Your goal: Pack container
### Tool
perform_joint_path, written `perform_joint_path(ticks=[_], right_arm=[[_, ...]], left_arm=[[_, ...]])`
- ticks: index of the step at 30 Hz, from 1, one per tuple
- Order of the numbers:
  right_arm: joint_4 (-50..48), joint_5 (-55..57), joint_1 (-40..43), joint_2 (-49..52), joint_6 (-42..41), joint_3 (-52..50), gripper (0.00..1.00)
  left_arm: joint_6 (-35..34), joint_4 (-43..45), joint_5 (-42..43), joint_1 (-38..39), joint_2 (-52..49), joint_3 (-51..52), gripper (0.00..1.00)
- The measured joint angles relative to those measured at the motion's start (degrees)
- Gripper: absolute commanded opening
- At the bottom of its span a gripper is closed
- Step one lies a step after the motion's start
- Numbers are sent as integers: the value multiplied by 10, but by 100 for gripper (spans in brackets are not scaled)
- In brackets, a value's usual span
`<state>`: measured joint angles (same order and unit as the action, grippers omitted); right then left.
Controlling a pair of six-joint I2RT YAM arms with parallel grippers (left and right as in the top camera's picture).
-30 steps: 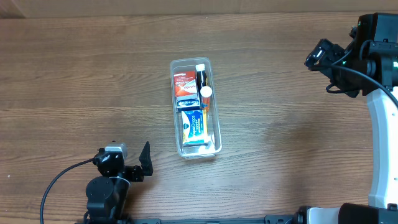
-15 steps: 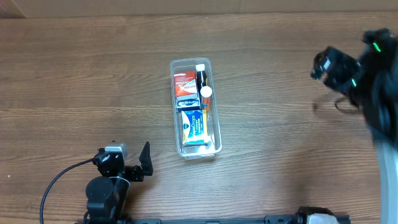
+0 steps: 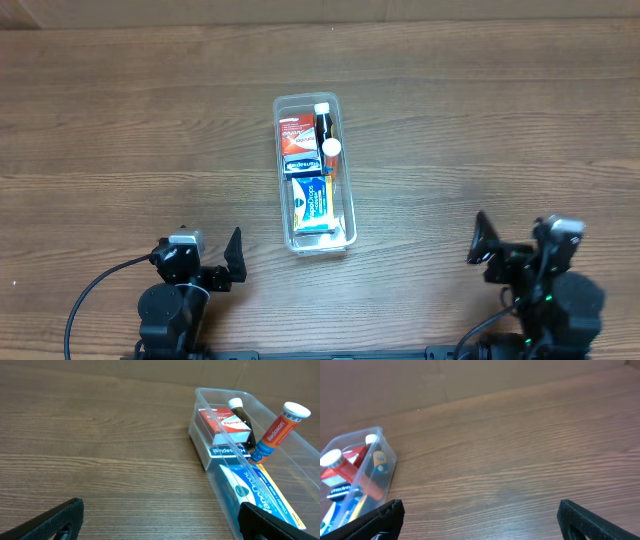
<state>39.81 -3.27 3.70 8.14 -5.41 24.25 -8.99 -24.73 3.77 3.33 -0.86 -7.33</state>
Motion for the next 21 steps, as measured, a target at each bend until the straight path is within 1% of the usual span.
perform_joint_path(ticks=[2,4,10,21], right_arm=[[-14,-12,0,-45,1,-49,100],[-42,-20,0,-69,1,-85,100],[-117,-44,0,-71,3,-158,100],[-128,-55,0,-72,4,-162,100]], left_arm=[[0,0,1,0,0,0,100],[0,0,1,0,0,0,100],[0,1,1,0,0,0,100],[0,1,1,0,0,0,100]])
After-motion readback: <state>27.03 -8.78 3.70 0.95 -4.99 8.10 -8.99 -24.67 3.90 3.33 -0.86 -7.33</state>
